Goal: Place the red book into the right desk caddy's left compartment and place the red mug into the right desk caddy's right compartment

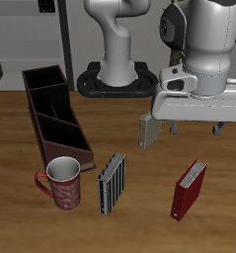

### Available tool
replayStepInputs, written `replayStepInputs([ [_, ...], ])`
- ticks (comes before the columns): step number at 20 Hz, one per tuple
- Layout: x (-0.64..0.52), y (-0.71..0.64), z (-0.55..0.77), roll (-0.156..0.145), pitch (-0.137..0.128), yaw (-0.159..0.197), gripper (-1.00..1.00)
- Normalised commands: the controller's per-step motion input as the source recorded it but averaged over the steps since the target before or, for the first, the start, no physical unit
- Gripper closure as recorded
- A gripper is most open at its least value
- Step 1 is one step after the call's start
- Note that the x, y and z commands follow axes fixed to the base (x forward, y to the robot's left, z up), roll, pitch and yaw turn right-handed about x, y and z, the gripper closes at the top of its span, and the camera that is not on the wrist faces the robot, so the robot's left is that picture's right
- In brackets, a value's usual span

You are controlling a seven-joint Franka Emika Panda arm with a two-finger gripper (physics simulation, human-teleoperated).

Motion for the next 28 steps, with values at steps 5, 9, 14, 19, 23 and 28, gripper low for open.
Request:
replayStepInputs([
  [5,-0.04,0.12,-0.30,0.028,-0.036,-0.069,-1.00],
  [9,-0.01,0.02,-0.18,0.013,-0.031,-0.040,-1.00],
  [14,0.06,-0.08,-0.16,-0.016,-0.021,-0.061,-1.00],
  [19,0.06,-0.10,-0.25,-0.028,0.005,-0.057,-1.00],
  [23,0.01,-0.06,-0.29,-0.032,0.013,-0.042,-1.00],
  [28,-0.01,0.10,-0.24,0.017,0.005,-0.013,-1.00],
])
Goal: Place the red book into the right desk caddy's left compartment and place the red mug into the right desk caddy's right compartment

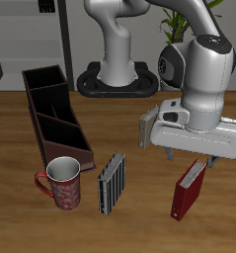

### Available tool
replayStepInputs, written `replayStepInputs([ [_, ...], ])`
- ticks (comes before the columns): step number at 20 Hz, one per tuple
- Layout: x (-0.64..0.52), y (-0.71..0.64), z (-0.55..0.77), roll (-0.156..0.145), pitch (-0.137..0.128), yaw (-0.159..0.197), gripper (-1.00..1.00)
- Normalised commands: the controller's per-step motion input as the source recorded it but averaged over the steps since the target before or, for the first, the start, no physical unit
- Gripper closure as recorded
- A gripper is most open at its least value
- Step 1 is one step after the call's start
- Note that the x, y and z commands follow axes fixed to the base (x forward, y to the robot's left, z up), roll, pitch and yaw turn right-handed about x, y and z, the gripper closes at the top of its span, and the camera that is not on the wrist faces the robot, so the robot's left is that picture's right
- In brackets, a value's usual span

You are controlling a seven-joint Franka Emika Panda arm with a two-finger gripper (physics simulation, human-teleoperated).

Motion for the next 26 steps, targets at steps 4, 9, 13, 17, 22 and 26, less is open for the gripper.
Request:
replayStepInputs([
  [4,0.05,0.00,-0.29,-0.008,0.039,-0.047,-1.00],
  [9,0.05,0.04,-0.25,0.013,0.049,-0.029,-1.00],
  [13,0.05,-0.06,-0.20,-0.011,0.029,-0.016,-1.00],
  [17,-0.01,0.00,-0.15,0.002,0.031,-0.030,-1.00],
  [22,0.01,0.02,-0.31,0.017,0.060,-0.006,-1.00],
  [26,-0.02,-0.01,-0.24,0.001,0.060,-0.045,1.00],
])
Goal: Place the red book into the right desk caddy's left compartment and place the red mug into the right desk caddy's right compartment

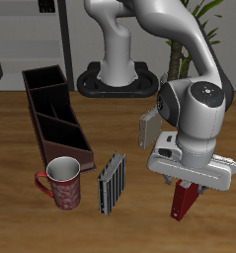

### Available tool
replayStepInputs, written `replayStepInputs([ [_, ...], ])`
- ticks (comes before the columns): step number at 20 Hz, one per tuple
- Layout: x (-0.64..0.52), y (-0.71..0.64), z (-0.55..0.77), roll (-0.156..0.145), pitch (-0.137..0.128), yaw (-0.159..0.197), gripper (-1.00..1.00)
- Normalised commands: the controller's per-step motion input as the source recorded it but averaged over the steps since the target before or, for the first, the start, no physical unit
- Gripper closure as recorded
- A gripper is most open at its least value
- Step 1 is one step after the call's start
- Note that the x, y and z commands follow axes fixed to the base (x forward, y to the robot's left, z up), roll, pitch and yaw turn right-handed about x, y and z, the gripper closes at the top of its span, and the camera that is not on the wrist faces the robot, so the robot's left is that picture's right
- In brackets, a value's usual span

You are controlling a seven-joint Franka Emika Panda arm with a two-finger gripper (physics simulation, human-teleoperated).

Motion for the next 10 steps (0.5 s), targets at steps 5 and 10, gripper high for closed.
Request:
replayStepInputs([
  [5,-0.02,0.02,-0.05,0.017,0.011,0.008,1.00],
  [10,-0.16,-0.03,0.34,0.008,-0.027,0.032,1.00],
])
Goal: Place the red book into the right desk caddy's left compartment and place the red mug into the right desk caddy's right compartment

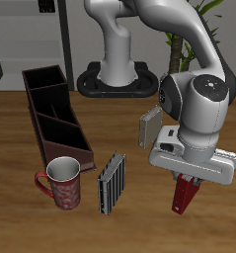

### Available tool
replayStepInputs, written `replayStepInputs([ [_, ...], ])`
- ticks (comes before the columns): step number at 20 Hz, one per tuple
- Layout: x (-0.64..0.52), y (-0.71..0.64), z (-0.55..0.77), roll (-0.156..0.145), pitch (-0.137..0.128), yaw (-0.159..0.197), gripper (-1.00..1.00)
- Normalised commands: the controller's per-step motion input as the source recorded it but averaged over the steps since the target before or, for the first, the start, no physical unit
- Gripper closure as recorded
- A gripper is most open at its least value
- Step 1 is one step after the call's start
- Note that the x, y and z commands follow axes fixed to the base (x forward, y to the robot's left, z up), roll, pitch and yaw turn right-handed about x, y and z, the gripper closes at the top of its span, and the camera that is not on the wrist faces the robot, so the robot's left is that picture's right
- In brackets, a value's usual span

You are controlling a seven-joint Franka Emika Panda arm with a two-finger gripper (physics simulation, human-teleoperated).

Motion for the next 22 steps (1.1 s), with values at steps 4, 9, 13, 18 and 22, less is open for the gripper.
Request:
replayStepInputs([
  [4,-0.32,-0.13,0.54,0.006,-0.006,0.078,1.00],
  [9,-0.34,-0.17,0.53,0.006,-0.038,0.054,1.00],
  [13,-0.40,-0.16,0.54,0.007,-0.006,0.067,1.00],
  [18,-0.44,-0.16,0.40,0.001,0.002,0.093,1.00],
  [22,-0.44,-0.15,0.30,0.015,0.013,0.095,1.00],
])
